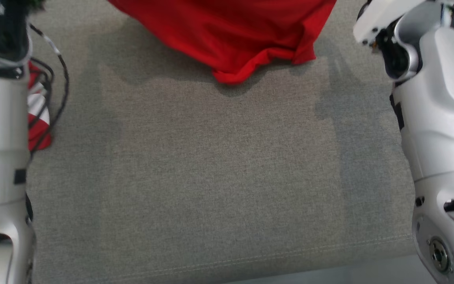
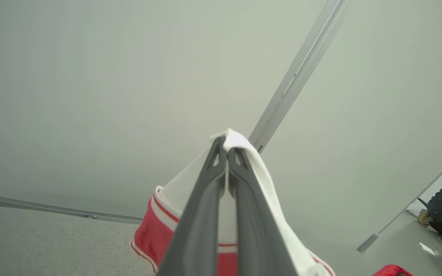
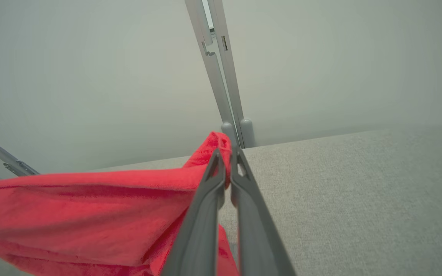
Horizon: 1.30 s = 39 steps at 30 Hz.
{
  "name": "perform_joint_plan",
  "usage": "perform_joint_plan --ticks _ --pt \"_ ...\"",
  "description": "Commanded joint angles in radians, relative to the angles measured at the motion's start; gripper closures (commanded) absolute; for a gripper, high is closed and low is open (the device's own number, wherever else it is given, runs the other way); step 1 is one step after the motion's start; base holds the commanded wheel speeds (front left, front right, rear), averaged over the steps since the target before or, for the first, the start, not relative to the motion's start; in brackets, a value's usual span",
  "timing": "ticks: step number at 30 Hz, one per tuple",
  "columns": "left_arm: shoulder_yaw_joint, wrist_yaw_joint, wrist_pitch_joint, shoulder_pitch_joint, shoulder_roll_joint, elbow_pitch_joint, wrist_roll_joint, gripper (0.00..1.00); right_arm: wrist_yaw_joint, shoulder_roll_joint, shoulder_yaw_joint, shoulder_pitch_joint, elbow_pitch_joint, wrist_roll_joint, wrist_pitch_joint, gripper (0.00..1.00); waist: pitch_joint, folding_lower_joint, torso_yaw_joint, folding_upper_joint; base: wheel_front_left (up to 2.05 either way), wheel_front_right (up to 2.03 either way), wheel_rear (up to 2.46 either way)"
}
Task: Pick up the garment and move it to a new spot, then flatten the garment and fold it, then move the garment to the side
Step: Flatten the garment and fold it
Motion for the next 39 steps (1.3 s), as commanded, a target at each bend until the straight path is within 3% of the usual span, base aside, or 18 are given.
perform_joint_plan --ticks 1,7,12,21,30,39 --pt "-0.004 -0.003 -0.001 -0.045 0.015 0.005 0.018 1.00 0.000 0.001 0.002 -0.034 0.007 -0.011 -0.013 1.00 0.116 -0.0001 -0.060 0.0000 0.00 0.00 0.00" --pt "-0.021 -0.019 -0.008 -0.358 0.076 0.055 0.087 1.00 0.000 0.005 -0.041 -0.287 0.081 -0.076 -0.130 1.00 0.265 -0.0001 -0.112 0.0000 0.00 0.00 0.00" --pt "-0.015 -0.029 -0.102 -0.508 0.092 0.119 0.132 1.00 0.000 0.005 -0.115 -0.418 0.148 -0.146 -0.252 1.00 0.291 -0.0001 -0.128 0.0000 0.00 0.00 0.00" --pt "-0.018 -0.096 -0.274 -0.662 0.054 0.213 0.130 1.00 -0.001 0.006 -0.239 -0.595 0.183 -0.247 -0.408 1.00 0.286 -0.0001 -0.126 0.0000 0.00 0.00 0.00" --pt "0.008 -0.135 -0.384 -0.661 0.042 0.205 0.076 1.00 -0.001 0.007 -0.202 -0.549 0.043 -0.267 -0.415 1.00 0.307 -0.0001 -0.116 0.0000 0.00 0.00 0.00" --pt "-0.058 -0.143 -0.354 -0.334 0.053 0.134 -0.006 1.00 -0.001 -0.022 -0.035 -0.336 0.075 -0.254 -0.415 1.00 0.266 -0.0001 -0.071 0.0000 0.00 0.00 0.00"
